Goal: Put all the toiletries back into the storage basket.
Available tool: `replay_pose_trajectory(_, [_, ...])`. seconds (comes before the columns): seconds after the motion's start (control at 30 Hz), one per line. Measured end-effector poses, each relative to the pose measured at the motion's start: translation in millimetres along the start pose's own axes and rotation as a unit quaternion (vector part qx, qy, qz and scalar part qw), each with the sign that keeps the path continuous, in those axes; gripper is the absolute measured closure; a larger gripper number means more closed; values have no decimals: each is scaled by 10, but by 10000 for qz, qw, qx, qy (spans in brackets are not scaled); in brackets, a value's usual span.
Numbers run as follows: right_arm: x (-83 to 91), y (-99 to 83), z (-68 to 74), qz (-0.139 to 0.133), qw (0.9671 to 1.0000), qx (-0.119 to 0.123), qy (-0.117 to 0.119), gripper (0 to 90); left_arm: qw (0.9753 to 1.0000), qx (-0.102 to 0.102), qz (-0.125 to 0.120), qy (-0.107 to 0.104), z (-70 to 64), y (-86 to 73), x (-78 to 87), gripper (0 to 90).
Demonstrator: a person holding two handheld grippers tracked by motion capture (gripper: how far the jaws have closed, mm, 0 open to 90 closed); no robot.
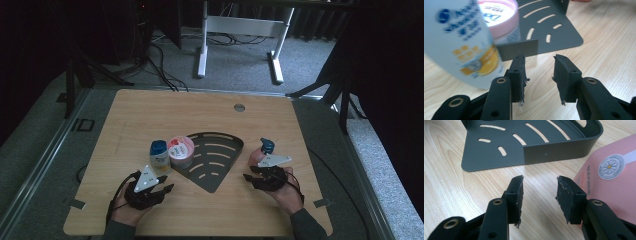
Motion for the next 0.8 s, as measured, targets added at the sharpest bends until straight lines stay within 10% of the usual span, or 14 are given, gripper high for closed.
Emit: replay_pose_trajectory(0.8, [-70, -63, 57, 59, 9998, 41, 171, 523, 9993, 224, 179, 259, 409, -68, 354, 538])
Point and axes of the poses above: each handheld gripper's, and its own axes: x roughly backward along the jaws, y roughly out of its top, z roughly to its left, the point moved 8 cm from there along -x, roughly forward along the jaws, and after that the axes turned 5 degrees about -x, right-handed, at the moved point
